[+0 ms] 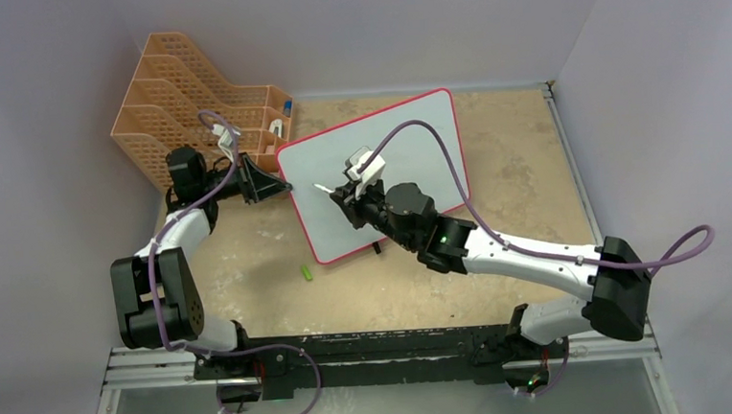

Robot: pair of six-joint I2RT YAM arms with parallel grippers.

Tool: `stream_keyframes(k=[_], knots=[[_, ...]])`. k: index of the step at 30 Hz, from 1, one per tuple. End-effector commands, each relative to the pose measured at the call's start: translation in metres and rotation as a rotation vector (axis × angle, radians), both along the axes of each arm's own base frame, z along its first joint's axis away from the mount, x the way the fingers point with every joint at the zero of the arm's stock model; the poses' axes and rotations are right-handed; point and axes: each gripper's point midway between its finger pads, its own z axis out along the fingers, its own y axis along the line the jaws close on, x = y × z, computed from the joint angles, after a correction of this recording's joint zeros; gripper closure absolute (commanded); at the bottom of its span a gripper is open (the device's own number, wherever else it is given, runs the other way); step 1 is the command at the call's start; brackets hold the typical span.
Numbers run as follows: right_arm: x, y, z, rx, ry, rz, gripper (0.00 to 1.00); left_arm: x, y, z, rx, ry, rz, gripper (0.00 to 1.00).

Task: Write a sentence on the whiteboard

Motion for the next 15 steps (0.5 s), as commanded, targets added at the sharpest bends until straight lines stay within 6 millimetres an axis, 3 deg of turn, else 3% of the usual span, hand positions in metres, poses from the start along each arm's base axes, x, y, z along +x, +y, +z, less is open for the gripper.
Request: stream_keyframes(k=[1, 15], knots=[[0.010, 0.000, 0.051, 0.116, -0.095, -0.060, 1.00, 0.006, -0.004, 0.012, 0.017, -0.045, -0.001, 1.00], [0.022, 0.011, 0.051, 0.141, -0.087, -0.098, 1.00, 0.009, -0.004, 0.012, 0.013, -0.025, 0.002, 1.00]])
